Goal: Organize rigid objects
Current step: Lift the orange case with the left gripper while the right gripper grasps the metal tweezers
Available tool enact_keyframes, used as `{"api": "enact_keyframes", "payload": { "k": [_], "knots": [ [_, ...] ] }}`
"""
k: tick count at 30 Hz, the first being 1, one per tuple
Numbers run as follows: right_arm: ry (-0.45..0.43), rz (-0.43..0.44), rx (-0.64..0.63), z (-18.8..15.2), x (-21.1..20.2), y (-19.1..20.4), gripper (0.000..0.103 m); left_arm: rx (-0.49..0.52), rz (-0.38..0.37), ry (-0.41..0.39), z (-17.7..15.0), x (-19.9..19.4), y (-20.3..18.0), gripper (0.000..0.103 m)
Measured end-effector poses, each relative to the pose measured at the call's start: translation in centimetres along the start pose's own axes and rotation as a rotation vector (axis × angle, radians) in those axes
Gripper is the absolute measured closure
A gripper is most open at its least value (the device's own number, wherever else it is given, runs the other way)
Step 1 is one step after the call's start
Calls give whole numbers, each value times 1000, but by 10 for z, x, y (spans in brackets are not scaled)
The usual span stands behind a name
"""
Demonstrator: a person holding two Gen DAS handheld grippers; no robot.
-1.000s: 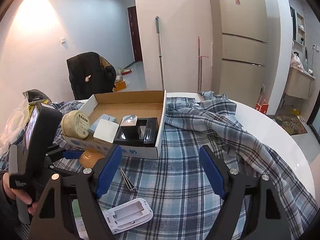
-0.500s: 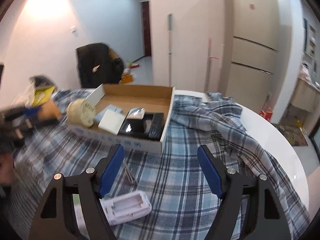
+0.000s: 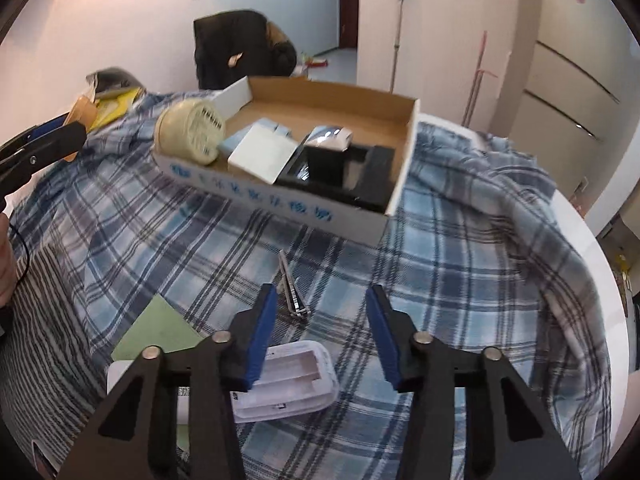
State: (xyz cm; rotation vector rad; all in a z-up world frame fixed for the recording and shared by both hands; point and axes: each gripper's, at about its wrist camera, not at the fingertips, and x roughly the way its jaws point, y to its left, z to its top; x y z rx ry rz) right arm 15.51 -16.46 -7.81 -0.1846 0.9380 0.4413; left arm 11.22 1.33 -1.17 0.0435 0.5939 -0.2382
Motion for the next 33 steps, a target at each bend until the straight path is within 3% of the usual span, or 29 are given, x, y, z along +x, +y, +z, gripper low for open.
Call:
{"api": "enact_keyframes", "payload": {
  "k": [7, 15, 20, 24, 33],
  "knots": [
    [30, 7, -62, 4, 11, 13, 72, -12, -9, 15, 0, 4, 2, 39],
    [71, 18, -75, 5, 26, 16, 91, -23, -20, 28, 2, 5, 4, 39],
    [-28, -24, -79, 6, 2, 18, 94, -16, -15, 23, 5, 0, 2, 39],
    [-83, -11, -54, 13, -22, 18, 97, -13, -4, 5, 12, -6, 2, 39],
    [-90, 1, -7, 23, -30, 11, 103, -28, -10, -1, 22, -11, 3, 39]
  ]
}}
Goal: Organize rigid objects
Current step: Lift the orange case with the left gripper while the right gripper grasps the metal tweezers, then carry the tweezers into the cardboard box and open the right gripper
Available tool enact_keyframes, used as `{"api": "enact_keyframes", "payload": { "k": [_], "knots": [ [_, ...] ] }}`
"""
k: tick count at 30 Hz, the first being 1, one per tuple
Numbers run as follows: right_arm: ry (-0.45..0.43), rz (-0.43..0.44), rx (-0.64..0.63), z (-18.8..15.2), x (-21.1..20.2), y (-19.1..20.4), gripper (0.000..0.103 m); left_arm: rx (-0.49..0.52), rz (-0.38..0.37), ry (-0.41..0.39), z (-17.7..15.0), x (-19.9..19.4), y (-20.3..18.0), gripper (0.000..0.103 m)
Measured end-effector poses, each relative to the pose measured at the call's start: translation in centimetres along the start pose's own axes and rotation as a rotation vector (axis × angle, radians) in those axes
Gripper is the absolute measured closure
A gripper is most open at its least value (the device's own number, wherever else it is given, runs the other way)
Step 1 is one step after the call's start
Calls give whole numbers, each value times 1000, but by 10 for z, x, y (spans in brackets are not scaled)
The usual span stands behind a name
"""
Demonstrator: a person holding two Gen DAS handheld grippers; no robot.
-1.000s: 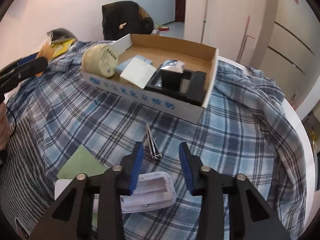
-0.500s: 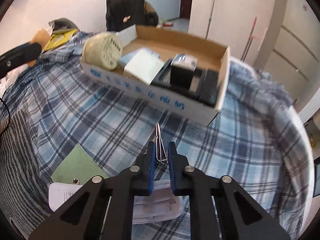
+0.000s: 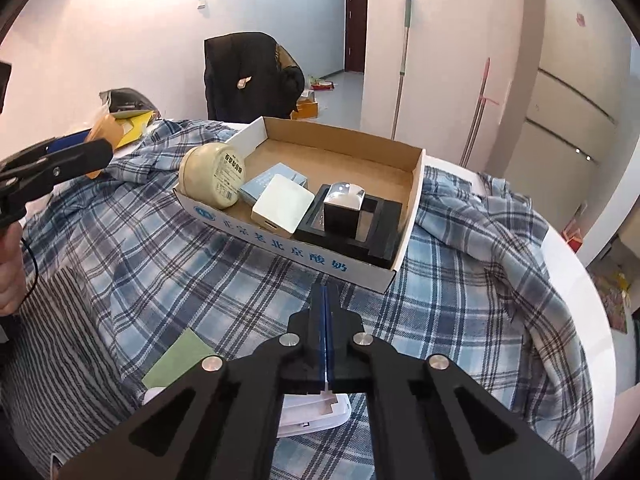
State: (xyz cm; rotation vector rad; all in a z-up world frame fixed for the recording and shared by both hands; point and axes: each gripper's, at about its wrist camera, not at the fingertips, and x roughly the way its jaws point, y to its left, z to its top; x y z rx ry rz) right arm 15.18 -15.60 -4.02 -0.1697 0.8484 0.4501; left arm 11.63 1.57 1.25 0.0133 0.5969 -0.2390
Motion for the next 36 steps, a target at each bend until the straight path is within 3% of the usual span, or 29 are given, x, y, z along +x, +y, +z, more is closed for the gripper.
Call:
{"api": "enact_keyframes", "payload": {
  "k": [5, 12, 17, 19, 25, 32, 35, 36],
  "knots": [
    [31, -2, 18, -6, 5, -5, 103, 14, -7, 7, -1, 1, -5, 40],
    [148, 17, 44, -19, 38, -6, 103, 19, -17, 14, -1, 3, -9, 40],
    [157, 18, 60, -23, 42, -9, 100, 32, -14, 19, -4, 5, -10, 39],
    [153, 17, 61, -23, 40, -9, 98, 20, -19, 26, -5, 7, -8, 39],
    [152, 25, 68, -24, 39, -11, 76, 12, -23, 35, -7, 9, -6, 40],
    [189, 17, 54, -27, 48, -7, 77, 9, -22, 38, -7, 9, -6, 40],
    [191, -24, 34, -28, 49, -3, 91, 6, -21, 44, -9, 10, -6, 40],
    [188, -23, 36, -28, 49, -3, 91, 7, -21, 45, -9, 10, -6, 40]
  ]
}}
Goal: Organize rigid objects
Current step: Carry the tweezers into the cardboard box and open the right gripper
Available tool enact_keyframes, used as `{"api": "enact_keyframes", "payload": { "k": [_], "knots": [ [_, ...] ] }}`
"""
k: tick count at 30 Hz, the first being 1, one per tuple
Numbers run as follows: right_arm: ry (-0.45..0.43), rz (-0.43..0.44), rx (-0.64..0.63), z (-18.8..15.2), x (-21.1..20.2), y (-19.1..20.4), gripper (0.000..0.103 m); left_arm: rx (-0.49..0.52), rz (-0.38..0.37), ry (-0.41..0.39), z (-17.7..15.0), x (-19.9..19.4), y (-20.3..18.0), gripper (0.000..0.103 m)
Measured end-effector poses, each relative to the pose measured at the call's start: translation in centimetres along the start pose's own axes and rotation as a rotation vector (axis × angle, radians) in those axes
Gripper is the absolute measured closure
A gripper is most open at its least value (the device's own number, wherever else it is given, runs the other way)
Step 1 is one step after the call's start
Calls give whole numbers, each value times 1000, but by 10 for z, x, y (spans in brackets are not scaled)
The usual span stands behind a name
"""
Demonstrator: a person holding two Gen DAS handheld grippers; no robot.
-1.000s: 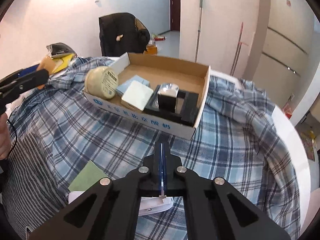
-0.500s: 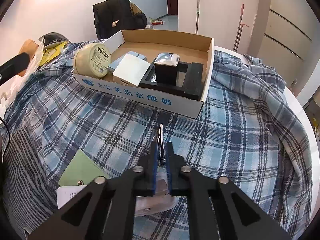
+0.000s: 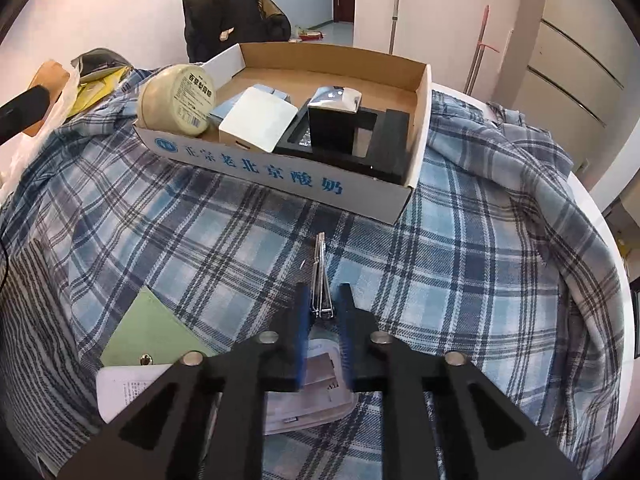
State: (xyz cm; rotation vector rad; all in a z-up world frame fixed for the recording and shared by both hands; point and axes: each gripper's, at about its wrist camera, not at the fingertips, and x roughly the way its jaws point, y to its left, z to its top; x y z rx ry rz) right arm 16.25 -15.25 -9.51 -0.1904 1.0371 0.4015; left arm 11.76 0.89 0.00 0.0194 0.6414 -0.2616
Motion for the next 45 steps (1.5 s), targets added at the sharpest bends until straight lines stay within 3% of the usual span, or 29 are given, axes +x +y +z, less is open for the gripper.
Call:
{"api": "enact_keyframes", "payload": {
  "k": [10, 19, 23, 27, 32, 41, 43, 44, 45],
  "knots": [
    [-157, -21, 24, 6, -46, -5, 92, 10, 8, -17, 7, -4, 1, 39],
    [-251, -21, 79, 48, -69, -19, 92, 16, 6, -45, 20, -6, -6, 40],
    [-248, 23, 145, 70, -57, -29, 92, 17, 6, -51, 22, -4, -7, 39],
    [-234, -3, 134, 83, -39, -24, 92, 13, 9, -43, 20, 2, -4, 39],
    [-191, -18, 181, 89, -13, -27, 92, -2, 9, -26, 17, 10, 3, 40],
    [-156, 42, 250, 91, 5, -39, 92, 18, 7, -27, 18, 12, 2, 40],
    [-169, 34, 256, 91, 1, -39, 88, 16, 9, -21, 19, 14, 1, 40],
    [-180, 31, 250, 91, -2, -38, 76, 15, 9, -19, 20, 15, 1, 40],
    [-190, 27, 246, 91, -5, -38, 52, 13, 9, -17, 22, 16, 1, 40]
  ]
}}
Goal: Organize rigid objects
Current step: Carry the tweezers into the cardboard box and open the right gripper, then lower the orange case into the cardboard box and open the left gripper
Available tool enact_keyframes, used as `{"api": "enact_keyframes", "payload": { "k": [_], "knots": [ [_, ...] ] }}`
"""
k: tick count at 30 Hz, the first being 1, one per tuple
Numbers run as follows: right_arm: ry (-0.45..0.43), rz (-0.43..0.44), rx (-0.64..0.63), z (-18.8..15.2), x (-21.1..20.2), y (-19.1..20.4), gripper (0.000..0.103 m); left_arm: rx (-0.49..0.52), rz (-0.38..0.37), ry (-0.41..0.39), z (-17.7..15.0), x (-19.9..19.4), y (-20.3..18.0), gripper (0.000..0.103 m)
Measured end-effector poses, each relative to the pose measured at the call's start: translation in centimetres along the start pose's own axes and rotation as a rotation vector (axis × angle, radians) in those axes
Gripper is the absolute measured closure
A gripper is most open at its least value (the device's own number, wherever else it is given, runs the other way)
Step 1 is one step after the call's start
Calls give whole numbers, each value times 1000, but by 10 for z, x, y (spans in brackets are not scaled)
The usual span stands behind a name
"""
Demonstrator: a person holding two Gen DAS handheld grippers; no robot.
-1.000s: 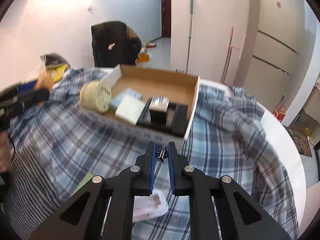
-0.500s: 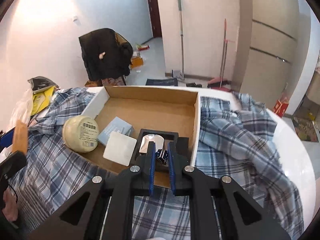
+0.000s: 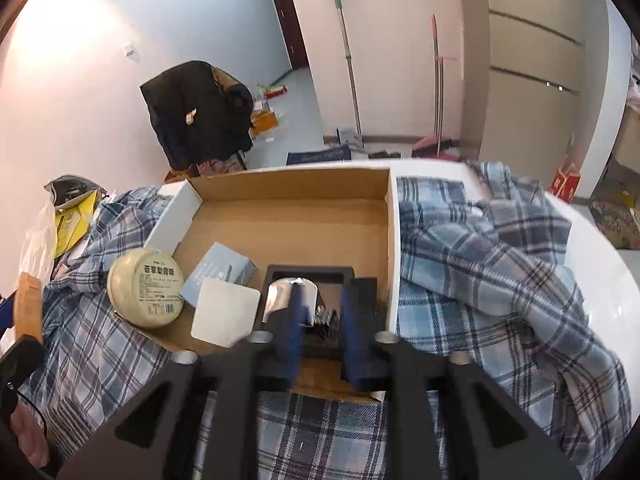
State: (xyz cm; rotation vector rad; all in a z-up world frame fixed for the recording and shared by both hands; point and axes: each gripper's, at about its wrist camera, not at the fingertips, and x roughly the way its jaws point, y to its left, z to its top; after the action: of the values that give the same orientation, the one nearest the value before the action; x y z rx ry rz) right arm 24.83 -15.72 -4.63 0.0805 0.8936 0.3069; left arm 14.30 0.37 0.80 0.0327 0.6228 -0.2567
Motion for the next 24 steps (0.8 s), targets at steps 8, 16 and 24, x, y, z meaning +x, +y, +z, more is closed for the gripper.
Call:
{"api": "enact_keyframes", "payload": {
  "k": [8, 16, 24],
  "knots": [
    [-126, 42, 57, 8, -45, -12, 40, -1, -3, -1, 24, 13, -7, 39],
    [-225, 0, 91, 4, -69, -24, 34, -29, -16, 82, 37, 64, -20, 39],
    [-170, 3, 115, -2, -51, -40, 34, 3, 38, 140, 32, 110, -33, 39]
  ]
}}
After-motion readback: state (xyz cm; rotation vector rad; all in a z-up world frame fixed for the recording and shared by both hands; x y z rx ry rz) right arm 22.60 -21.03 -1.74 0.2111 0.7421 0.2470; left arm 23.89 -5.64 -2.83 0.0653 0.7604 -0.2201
